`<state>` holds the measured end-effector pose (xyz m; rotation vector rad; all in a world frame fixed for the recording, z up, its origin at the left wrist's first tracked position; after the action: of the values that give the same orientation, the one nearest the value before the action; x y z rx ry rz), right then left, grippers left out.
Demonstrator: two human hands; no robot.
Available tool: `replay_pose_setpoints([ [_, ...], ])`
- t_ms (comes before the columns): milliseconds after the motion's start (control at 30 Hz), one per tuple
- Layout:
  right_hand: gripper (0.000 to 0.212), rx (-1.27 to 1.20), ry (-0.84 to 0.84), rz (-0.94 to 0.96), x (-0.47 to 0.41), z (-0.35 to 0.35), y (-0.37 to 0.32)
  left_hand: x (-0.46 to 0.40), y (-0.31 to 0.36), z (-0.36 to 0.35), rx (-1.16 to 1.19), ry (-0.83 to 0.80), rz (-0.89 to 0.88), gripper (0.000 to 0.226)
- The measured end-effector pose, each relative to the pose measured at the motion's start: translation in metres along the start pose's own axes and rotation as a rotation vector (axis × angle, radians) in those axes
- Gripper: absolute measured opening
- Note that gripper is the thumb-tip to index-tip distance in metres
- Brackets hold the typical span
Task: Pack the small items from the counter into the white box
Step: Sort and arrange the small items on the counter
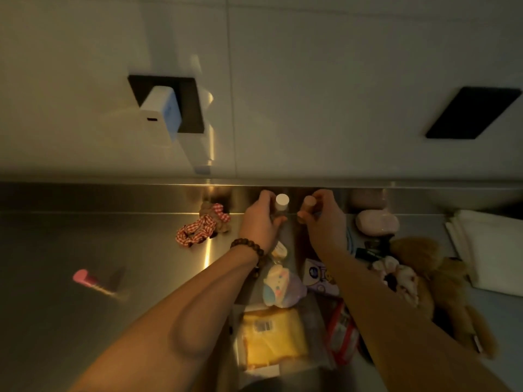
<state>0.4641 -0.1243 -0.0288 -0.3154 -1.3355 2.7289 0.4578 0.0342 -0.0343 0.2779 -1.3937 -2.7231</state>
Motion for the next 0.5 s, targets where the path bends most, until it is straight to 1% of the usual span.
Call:
replay_pose_setpoints([
  [200, 0.036, 0.063, -0.011, 0.012, -0.0013, -0.0095, 0.0016, 0.0008, -0.0088, -0.0067, 0.002, -0.008, 0.001, 0.037],
  [400, 0.034, 0.066, -0.016, -0.029, -0.0009, -0.009, 0.0023, 0.0003, -0.01, -0.0069, -0.027, -0.015, 0.0, 0.041],
  [500, 0.041, 0.037, -0.037, -0.046, 0.0028, -0.0049, 0.0029, 0.0032, -0.0087, -0.001, -0.054, 0.011, -0.018, 0.044],
])
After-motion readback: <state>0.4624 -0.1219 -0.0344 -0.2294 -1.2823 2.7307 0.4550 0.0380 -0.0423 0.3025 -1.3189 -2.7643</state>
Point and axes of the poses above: each hand's wrist, its own x-axis away from the middle knuckle, its own z-axis out of the back of the hand, y = z × x, the point moved 5 cm from there along -x, towards the middle knuckle, and after that the axes turned 3 degrees about y, right-handed, at the moved point
